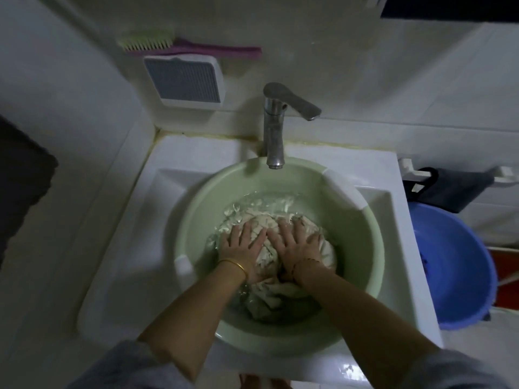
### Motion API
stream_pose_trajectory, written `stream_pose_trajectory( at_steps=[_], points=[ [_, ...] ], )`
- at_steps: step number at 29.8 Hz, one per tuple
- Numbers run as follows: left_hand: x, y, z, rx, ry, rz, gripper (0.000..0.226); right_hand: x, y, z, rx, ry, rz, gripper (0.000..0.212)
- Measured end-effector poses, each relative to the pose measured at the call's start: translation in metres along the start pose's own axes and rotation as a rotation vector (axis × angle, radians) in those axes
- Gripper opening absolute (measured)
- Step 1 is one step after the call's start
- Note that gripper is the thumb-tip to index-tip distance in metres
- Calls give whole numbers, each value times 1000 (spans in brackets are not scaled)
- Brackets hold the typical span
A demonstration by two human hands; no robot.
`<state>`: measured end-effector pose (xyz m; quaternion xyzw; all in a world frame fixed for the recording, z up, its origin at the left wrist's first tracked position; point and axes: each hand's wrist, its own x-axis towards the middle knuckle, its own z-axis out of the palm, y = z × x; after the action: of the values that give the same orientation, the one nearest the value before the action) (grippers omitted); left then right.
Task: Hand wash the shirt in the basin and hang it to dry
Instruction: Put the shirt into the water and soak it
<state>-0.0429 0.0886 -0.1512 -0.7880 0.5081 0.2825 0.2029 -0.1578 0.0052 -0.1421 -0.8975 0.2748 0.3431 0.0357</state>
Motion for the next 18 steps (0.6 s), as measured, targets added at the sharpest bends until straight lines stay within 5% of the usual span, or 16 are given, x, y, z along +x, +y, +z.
stream_pose_trajectory(
  at_steps=[9,13,15,18],
  points=[
    [10,-1,-1,10,-76,13,99,10,6,2,31,-43,-19,90],
    [-5,-14,-23,-178,194,120,84,-5,19,-15,276,118,-27,83],
    [-11,-15,-31,-211,280,141,98,-15,25,-20,269,98,10,97],
    [-10,-10,-27,-125,91,177,126,-18,26,-7,210,-43,42,110]
  ],
)
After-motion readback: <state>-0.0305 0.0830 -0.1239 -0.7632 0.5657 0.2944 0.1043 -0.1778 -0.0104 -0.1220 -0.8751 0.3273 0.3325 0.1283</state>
